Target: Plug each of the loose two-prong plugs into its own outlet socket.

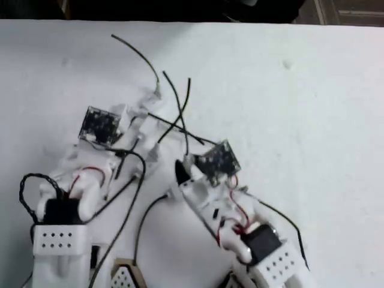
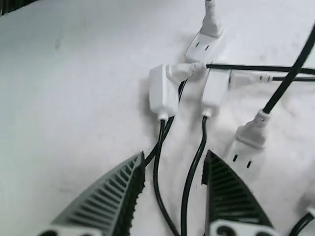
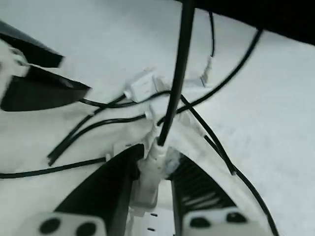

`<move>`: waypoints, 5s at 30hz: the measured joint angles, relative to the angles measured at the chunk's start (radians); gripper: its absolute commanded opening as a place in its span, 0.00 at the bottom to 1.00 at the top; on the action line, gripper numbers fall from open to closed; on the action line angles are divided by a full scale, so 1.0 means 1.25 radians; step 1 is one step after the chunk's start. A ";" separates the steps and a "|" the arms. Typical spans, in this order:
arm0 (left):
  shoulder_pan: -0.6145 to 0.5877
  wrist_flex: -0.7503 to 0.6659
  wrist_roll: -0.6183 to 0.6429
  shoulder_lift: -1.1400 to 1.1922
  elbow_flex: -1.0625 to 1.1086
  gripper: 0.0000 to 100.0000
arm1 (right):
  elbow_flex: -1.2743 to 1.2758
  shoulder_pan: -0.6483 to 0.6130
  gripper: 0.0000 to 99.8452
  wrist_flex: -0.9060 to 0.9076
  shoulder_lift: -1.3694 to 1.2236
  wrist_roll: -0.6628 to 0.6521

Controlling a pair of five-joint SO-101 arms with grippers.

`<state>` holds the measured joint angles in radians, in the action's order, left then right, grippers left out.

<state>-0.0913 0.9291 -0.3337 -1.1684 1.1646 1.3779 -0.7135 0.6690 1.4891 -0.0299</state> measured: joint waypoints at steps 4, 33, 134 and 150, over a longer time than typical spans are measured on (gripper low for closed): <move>0.079 -0.049 0.049 0.000 0.000 0.20 | 0.002 -0.069 0.02 0.065 0.125 0.000; 0.497 0.146 0.076 -0.102 -0.109 0.20 | 0.031 -0.107 0.02 0.220 0.217 -0.055; 0.164 0.239 0.025 -0.522 0.226 0.20 | -0.076 0.044 0.02 -0.133 -0.718 -0.063; 0.164 0.239 0.025 -0.522 0.233 0.20 | -0.151 0.087 0.02 -0.196 -0.794 -0.115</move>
<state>0.1143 1.2283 -0.3030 -1.8205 1.4561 1.1891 -0.6045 0.4235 0.4964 -0.1741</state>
